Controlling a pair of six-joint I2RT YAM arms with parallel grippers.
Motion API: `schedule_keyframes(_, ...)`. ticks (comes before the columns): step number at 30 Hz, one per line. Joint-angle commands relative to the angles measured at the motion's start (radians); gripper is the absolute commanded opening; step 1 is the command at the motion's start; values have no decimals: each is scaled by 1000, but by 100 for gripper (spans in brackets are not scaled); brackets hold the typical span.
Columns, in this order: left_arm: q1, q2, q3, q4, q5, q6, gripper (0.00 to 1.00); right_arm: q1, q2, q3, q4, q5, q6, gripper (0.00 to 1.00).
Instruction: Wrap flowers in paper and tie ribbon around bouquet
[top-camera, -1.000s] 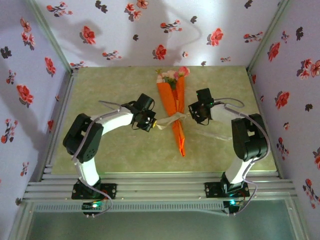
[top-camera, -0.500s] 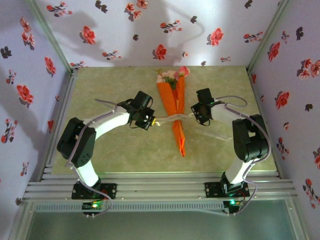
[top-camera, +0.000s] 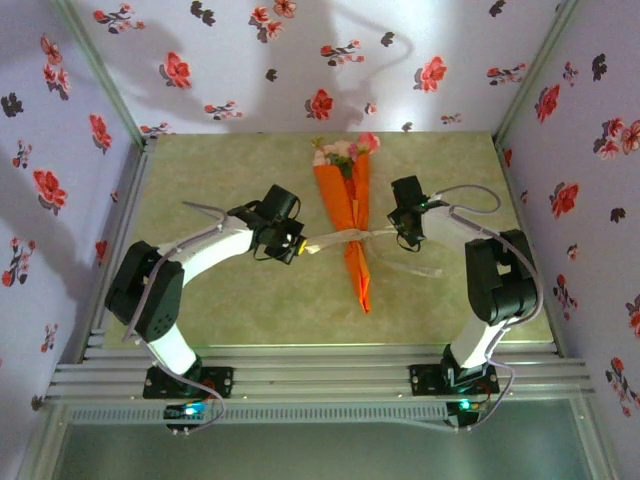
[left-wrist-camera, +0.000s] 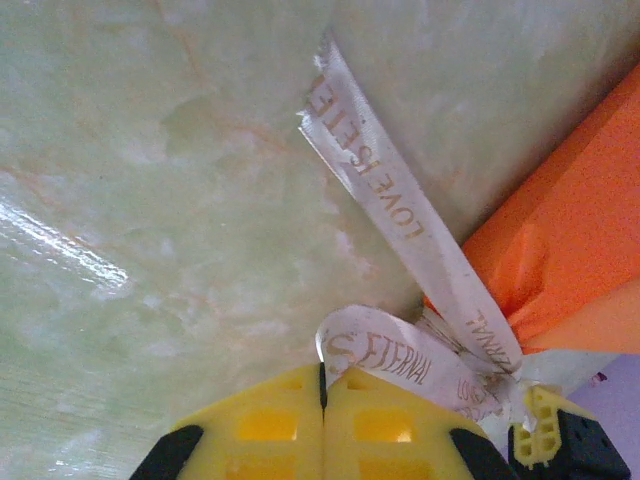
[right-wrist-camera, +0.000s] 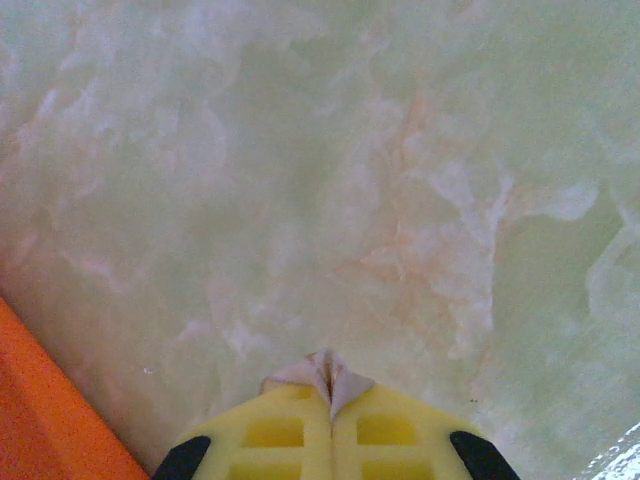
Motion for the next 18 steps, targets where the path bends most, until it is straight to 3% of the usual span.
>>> schedule_keyframes(1, 11, -38, -19, -43, -19, 12, 0, 12, -52, -15, -37, 139, 9, 0)
schedule_keyframes(18, 61, -99, -75, -73, -36, 26, 0, 24, -35, 3, -92, 263, -48, 0)
